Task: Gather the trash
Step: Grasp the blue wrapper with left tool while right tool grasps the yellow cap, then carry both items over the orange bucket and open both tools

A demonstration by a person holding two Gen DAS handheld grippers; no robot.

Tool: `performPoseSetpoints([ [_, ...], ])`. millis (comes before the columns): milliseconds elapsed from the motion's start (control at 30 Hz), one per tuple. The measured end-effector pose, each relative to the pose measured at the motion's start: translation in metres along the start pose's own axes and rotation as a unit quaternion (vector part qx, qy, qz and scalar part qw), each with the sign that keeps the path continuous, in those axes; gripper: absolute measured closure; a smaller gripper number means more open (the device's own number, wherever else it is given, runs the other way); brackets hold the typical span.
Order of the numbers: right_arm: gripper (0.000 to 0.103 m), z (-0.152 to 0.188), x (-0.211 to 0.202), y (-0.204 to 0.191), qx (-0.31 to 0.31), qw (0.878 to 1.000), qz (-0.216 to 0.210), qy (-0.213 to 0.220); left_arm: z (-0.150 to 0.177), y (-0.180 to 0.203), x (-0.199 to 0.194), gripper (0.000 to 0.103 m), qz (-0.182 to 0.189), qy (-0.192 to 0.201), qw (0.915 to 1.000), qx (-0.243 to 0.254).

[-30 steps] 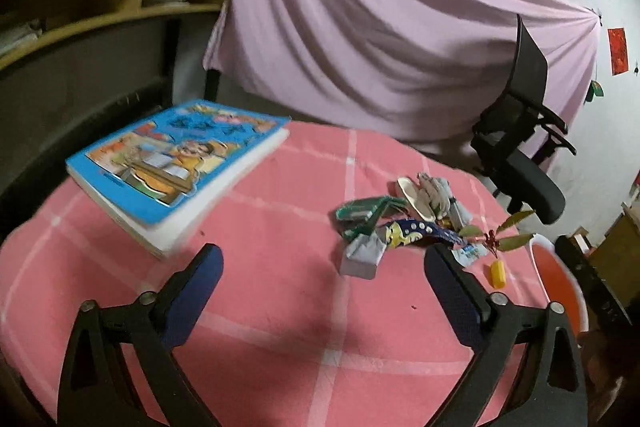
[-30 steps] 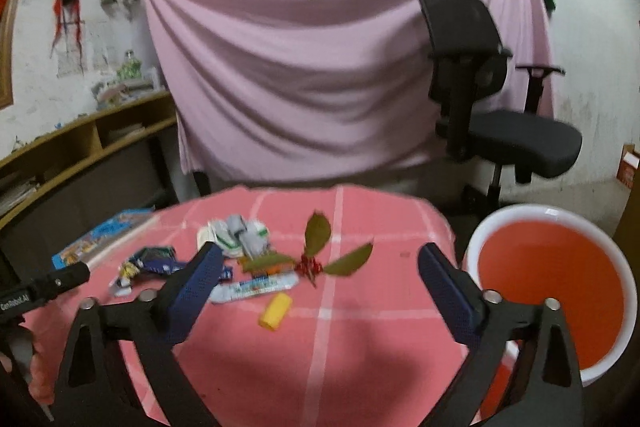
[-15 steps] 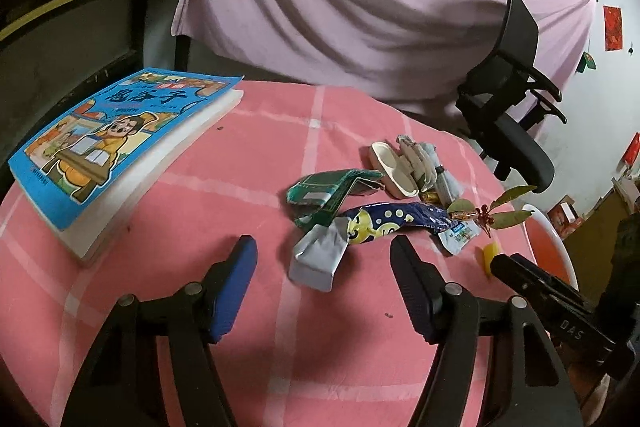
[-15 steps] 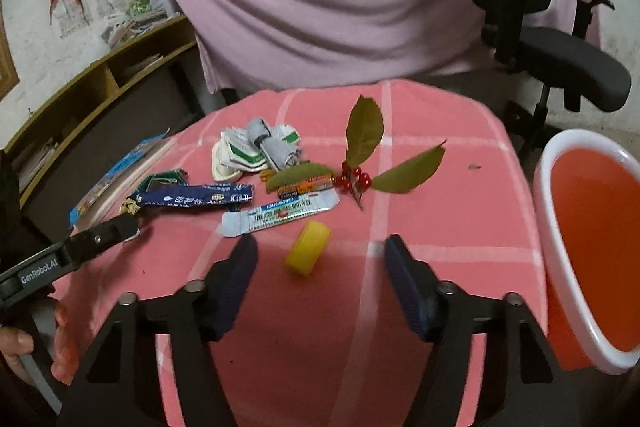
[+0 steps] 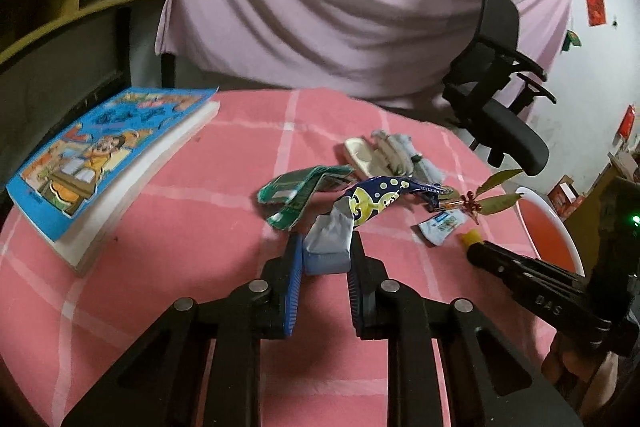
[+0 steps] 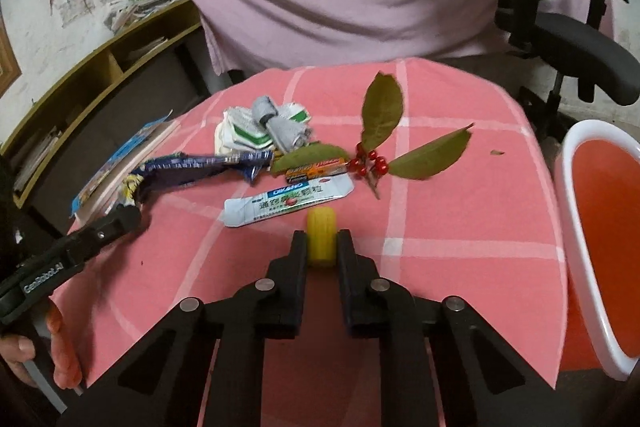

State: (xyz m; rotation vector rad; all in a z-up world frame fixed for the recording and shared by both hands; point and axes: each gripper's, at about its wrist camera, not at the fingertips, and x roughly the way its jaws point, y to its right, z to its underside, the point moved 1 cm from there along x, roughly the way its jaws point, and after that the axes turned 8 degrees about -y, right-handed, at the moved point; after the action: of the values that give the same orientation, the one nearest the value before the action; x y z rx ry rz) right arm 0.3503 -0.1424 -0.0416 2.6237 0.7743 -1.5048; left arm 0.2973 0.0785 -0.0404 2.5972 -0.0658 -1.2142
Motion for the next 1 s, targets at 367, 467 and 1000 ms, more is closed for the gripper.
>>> performPoseSetpoints([
  [367,0.09,0.011,-0.034,-0.002,-0.018,0.995,-0.045,0.083,0.017,0.012,-0.038,0.086,-0.028,0.112,0.9931,0.02],
  [467,0.09,0.016,-0.051,-0.003,-0.023,0.99,-0.055,0.127,0.025,0.016,-0.053,0.086,-0.027,0.157,0.9868,0.028],
  [1000,0.09,0.041,-0.132,0.022,-0.022,0.948,-0.035,0.316,0.031,0.06,-0.102,0.086,0.004,0.265,0.9635,0.04],
])
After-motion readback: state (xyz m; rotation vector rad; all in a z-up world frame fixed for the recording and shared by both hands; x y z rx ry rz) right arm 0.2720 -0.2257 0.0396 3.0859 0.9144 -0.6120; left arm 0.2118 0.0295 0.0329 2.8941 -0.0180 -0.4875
